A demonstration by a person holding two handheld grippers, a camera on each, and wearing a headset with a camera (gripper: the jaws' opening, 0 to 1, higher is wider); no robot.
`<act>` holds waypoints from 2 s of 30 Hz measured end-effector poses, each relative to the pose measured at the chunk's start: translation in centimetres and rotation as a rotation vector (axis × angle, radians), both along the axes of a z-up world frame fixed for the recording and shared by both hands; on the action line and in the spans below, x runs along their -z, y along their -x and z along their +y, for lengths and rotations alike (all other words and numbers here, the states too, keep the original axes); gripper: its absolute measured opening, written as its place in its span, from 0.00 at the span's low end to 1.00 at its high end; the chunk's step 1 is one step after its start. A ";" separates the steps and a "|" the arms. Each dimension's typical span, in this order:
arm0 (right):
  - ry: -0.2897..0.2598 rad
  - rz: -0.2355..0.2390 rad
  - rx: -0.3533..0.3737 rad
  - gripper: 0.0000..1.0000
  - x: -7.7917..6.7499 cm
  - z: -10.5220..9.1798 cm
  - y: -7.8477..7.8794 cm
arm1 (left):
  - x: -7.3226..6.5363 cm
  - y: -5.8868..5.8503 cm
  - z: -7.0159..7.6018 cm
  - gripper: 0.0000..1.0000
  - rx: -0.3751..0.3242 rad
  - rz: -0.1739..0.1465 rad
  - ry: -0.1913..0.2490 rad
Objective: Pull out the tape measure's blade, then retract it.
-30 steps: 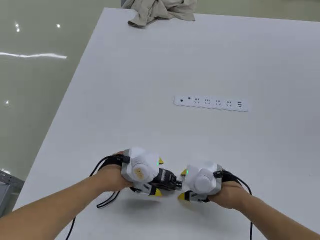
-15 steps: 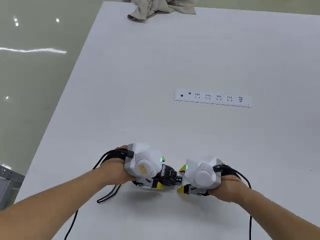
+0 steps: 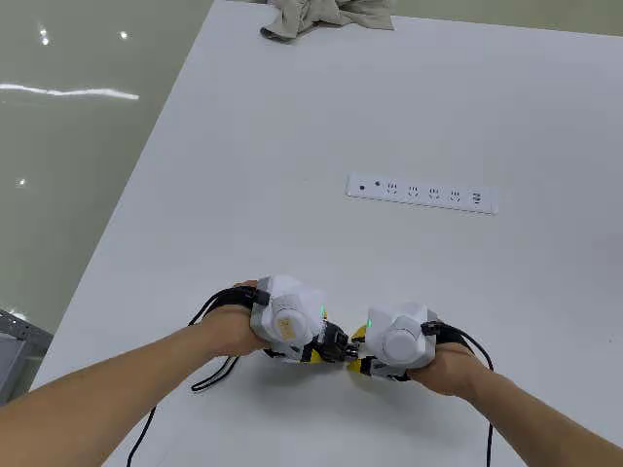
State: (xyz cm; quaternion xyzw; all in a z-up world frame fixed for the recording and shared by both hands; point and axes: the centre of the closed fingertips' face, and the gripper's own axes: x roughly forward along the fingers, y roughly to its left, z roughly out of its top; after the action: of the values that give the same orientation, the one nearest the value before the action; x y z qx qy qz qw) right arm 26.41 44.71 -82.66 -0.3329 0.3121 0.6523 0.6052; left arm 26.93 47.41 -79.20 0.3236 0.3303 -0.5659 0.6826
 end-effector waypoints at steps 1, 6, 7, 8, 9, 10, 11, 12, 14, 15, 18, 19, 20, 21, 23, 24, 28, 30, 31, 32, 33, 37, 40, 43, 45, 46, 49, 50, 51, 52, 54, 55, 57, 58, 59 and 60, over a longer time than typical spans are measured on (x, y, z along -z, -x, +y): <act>-0.001 0.003 0.007 0.24 0.1 0.0 -0.1 | 0.0 0.0 0.0 0.36 0.003 -0.002 -0.003; -0.003 0.005 0.015 0.21 0.1 0.0 -0.2 | 0.1 0.0 0.0 0.36 0.010 -0.005 -0.006; -0.005 0.006 0.015 0.21 0.2 0.0 -0.3 | 0.1 0.0 0.1 0.36 0.011 -0.005 -0.007; -0.005 0.007 0.014 0.21 0.2 0.0 -0.3 | 0.2 0.0 0.0 0.36 0.012 -0.005 -0.008; -0.005 0.007 0.015 0.20 0.1 0.0 -0.2 | 0.2 0.0 0.1 0.36 0.012 -0.006 -0.008; -0.004 0.008 0.017 0.20 0.1 0.0 -0.2 | 0.1 -0.1 0.0 0.36 0.012 -0.007 -0.008; -0.004 0.009 0.016 0.19 0.1 0.1 -0.2 | 0.1 0.0 0.1 0.36 0.012 -0.007 -0.009; -0.003 0.010 0.015 0.18 0.1 0.1 -0.1 | 0.1 -0.1 0.1 0.35 0.011 -0.008 -0.010; -0.003 0.009 0.020 0.17 0.0 0.0 -0.1 | 0.1 -0.1 0.1 0.35 0.012 -0.008 -0.012; -0.004 0.010 0.019 0.17 0.1 0.0 -0.1 | 0.1 -0.1 0.1 0.35 0.013 -0.009 -0.013; -0.005 0.010 0.019 0.17 0.1 0.0 -0.1 | 0.2 0.0 0.1 0.35 0.017 -0.010 -0.018; -0.004 0.009 0.018 0.17 0.1 0.0 -0.1 | 0.2 0.0 0.1 0.35 0.019 -0.011 -0.019; -0.003 0.009 0.019 0.17 0.1 0.0 0.0 | 0.2 0.0 0.1 0.35 0.021 -0.011 -0.020; -0.002 0.009 0.019 0.16 0.1 0.0 -0.1 | 0.2 0.0 0.1 0.35 0.023 -0.011 -0.021; -0.001 0.008 0.017 0.16 0.2 0.0 -0.1 | 0.2 0.0 0.1 0.35 0.026 -0.012 -0.025; -0.001 0.006 0.014 0.16 0.2 0.0 0.0 | 0.3 0.0 0.1 0.35 0.029 -0.013 -0.026; 0.004 -0.007 -0.002 0.16 0.1 0.0 0.1 | 0.3 0.0 0.1 0.35 0.036 -0.016 -0.032; 0.005 -0.009 -0.004 0.16 0.2 0.0 0.0 | 0.3 0.0 0.2 0.35 0.036 -0.016 -0.034; 0.006 -0.012 -0.010 0.16 0.2 0.0 0.0 | 0.4 -0.1 0.2 0.35 0.036 -0.016 -0.035; 0.007 -0.016 -0.013 0.15 0.2 0.0 0.0 | 0.4 -0.1 0.2 0.34 0.034 -0.015 -0.038; 0.006 -0.019 -0.016 0.15 0.2 0.0 0.1 | 0.3 0.0 0.2 0.34 0.037 -0.017 -0.040; 0.005 -0.028 -0.025 0.15 0.1 -0.1 0.1 | 0.3 0.0 0.2 0.34 0.036 -0.017 -0.045; 0.002 -0.034 -0.033 0.15 0.0 -0.2 0.1 | 0.3 0.0 0.2 0.34 0.035 -0.016 -0.044; -0.002 -0.042 -0.043 0.15 0.1 -0.2 0.1 | 0.3 -0.1 0.1 0.34 0.032 -0.017 -0.045; -0.004 -0.045 -0.046 0.14 0.1 -0.2 0.0 | 0.3 -0.1 0.1 0.34 0.029 -0.016 -0.044; -0.005 -0.046 -0.047 0.14 0.1 -0.3 0.0 | 0.3 -0.1 0.1 0.34 0.027 -0.015 -0.045; -0.005 -0.050 -0.047 0.14 0.1 -0.5 -0.1 | 0.4 -0.2 0.1 0.34 0.024 -0.013 -0.047; -0.003 -0.052 -0.046 0.14 0.1 -0.6 -0.1 | 0.3 -0.2 0.1 0.33 0.021 -0.011 -0.046; -0.002 -0.053 -0.046 0.14 0.1 -0.7 -0.2 | 0.3 -0.2 0.1 0.33 0.020 -0.009 -0.047; 0.000 -0.054 -0.045 0.14 0.1 -0.8 -0.2 | 0.3 -0.2 0.1 0.33 0.021 -0.009 -0.048; 0.002 -0.056 -0.045 0.14 0.1 -0.9 -0.2 | 0.4 -0.1 0.1 0.33 0.026 -0.009 -0.053; 0.003 -0.056 -0.044 0.14 0.0 -1.0 -0.2 | 0.4 -0.2 0.1 0.33 0.027 -0.009 -0.056; 0.004 -0.057 -0.044 0.14 0.0 -1.2 -0.1 | 0.4 -0.1 0.1 0.33 0.029 -0.011 -0.059; 0.005 -0.056 -0.042 0.14 0.0 -1.3 -0.1 | 0.4 -0.1 0.1 0.33 0.030 -0.012 -0.060; 0.006 -0.055 -0.040 0.14 0.0 -1.4 -0.1 | 0.4 -0.1 0.1 0.33 0.030 -0.013 -0.061; 0.006 -0.055 -0.040 0.14 0.0 -1.6 -0.2 | 0.4 -0.1 0.1 0.33 0.031 -0.014 -0.062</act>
State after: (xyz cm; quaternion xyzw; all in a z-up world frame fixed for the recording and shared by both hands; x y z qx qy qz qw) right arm 26.56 43.14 -82.67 -0.3587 0.2907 0.6539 0.5993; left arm 27.02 47.54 -79.60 0.3538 0.3378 -0.5636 0.6656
